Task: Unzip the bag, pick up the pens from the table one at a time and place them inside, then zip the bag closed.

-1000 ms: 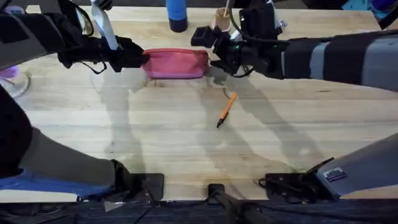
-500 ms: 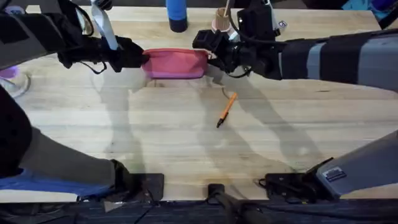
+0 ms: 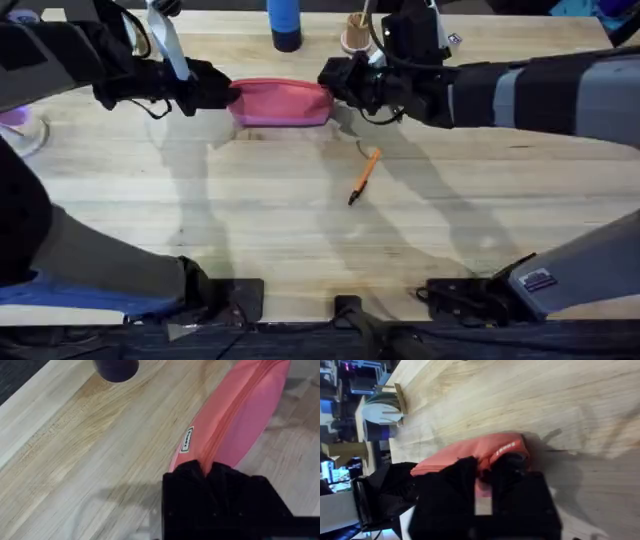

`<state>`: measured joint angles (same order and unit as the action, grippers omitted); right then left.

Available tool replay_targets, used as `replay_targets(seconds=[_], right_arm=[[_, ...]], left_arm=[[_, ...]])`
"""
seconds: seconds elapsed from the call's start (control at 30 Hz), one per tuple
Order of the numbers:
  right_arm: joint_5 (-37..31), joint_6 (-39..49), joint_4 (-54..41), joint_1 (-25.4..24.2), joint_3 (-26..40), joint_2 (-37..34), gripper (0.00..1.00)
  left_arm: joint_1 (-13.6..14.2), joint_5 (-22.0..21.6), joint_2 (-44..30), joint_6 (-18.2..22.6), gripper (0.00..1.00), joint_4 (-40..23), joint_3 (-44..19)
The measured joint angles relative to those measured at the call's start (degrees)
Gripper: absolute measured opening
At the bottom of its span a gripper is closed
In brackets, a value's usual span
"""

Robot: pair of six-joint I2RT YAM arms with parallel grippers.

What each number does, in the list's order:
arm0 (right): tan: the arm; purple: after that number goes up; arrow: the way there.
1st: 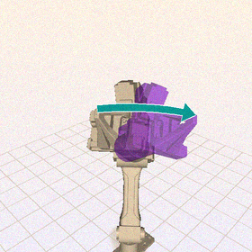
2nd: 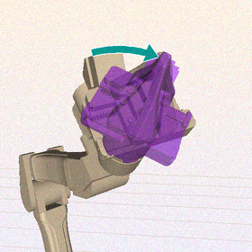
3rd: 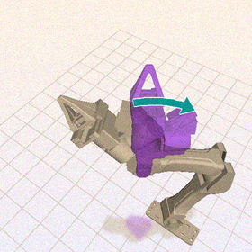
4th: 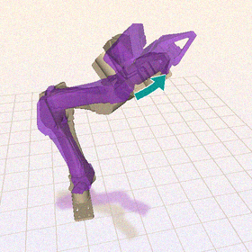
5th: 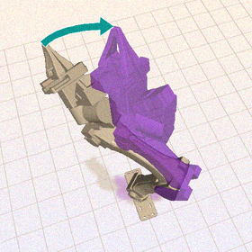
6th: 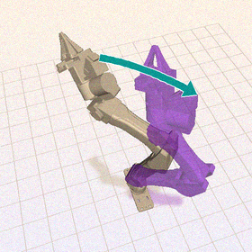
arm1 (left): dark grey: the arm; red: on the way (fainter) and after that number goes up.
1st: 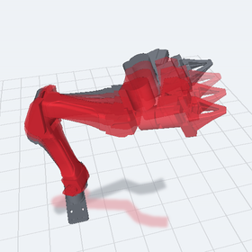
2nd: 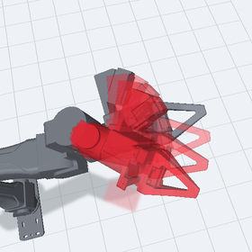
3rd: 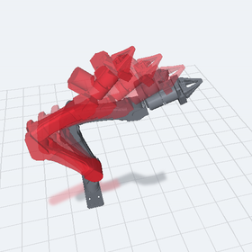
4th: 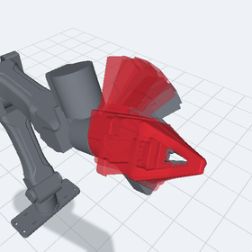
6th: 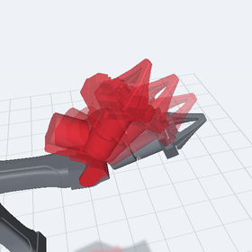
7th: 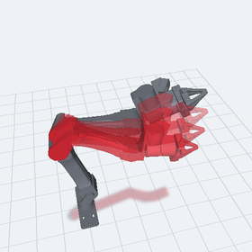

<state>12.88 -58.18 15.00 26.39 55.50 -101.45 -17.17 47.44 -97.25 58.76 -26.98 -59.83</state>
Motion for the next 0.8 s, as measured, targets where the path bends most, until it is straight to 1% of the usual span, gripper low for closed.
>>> replay_targets(seconds=[0.07, 0.1, 0.47, 0.8], right_arm=[[0.00, -0.13, 0.02, 0.09, 0.08, 0.00, 0.069], [0.00, -0.13, 0.02, 0.11, 0.15, 0.00, 0.043], [-0.02, -0.06, 0.02, 0.11, 0.22, 0.62, 0.034], [-0.02, 2.52, -0.74, 0.20, 0.22, 2.82, 0.033]], left_arm=[[0.04, 0.13, 0.00, 0.01, 0.043, -0.02, 0.00], [0.04, 0.13, 0.00, 0.00, 0.043, -0.02, 0.00], [0.04, 0.15, 0.00, 0.00, 0.042, -0.02, 0.00], [0.04, 0.11, 0.00, 0.00, 0.042, 0.17, 0.00]])
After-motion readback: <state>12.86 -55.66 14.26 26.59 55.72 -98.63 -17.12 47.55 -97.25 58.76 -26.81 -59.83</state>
